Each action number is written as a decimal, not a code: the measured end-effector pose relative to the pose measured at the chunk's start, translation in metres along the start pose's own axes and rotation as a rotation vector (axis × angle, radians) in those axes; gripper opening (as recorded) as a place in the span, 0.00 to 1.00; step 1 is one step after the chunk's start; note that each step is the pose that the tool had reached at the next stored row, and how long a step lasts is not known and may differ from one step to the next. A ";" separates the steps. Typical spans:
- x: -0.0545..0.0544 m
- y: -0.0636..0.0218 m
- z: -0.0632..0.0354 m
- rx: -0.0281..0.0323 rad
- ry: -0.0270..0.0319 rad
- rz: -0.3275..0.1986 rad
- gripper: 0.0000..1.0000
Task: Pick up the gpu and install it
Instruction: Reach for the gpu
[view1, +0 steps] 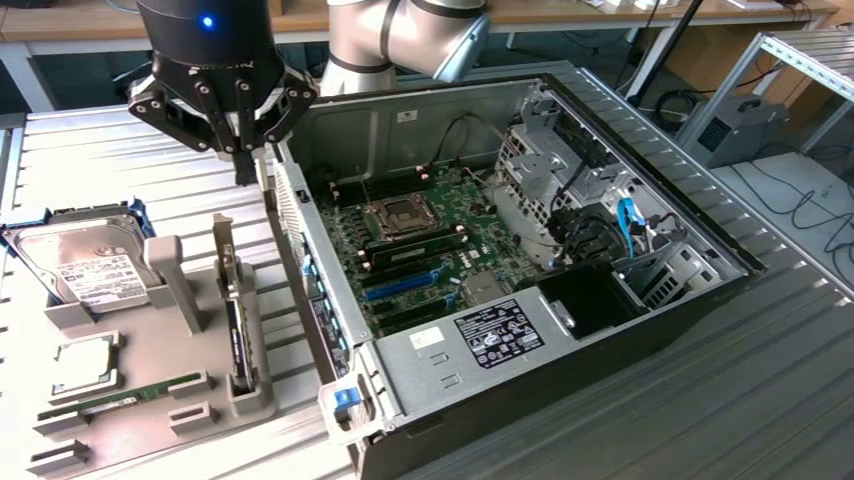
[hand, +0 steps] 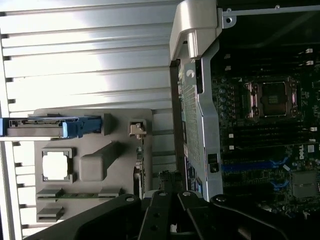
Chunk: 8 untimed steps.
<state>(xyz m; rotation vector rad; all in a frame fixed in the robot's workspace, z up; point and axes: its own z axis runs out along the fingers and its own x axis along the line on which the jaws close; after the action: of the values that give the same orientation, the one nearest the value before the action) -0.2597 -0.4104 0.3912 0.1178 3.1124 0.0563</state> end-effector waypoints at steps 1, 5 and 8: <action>0.000 -0.0007 0.0000 0.0000 0.0001 0.000 0.11; 0.000 -0.0036 -0.0001 0.0000 0.0000 0.000 0.11; 0.000 -0.0054 -0.0002 0.0000 0.0000 0.000 0.11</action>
<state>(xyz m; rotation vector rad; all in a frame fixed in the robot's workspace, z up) -0.2597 -0.4158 0.3912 0.1178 3.1125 0.0563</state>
